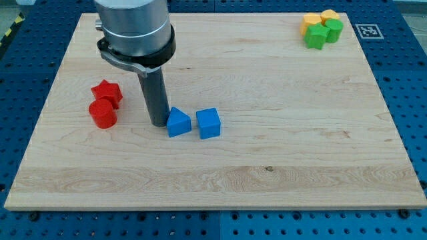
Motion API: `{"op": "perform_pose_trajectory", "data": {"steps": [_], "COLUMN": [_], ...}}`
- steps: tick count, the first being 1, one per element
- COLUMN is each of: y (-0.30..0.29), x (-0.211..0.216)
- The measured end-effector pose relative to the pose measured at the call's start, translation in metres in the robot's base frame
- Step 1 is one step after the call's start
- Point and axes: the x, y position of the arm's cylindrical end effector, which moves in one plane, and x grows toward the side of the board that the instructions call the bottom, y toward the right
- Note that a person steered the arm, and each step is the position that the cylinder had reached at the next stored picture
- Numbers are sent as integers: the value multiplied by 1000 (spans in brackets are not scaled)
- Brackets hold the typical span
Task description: Move the arm to the top center of the board
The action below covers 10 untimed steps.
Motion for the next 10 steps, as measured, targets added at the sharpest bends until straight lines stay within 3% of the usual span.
{"op": "perform_pose_trajectory", "data": {"steps": [4, 5, 6, 10], "y": [13, 13, 11, 28], "x": [1, -9, -48, -88]}}
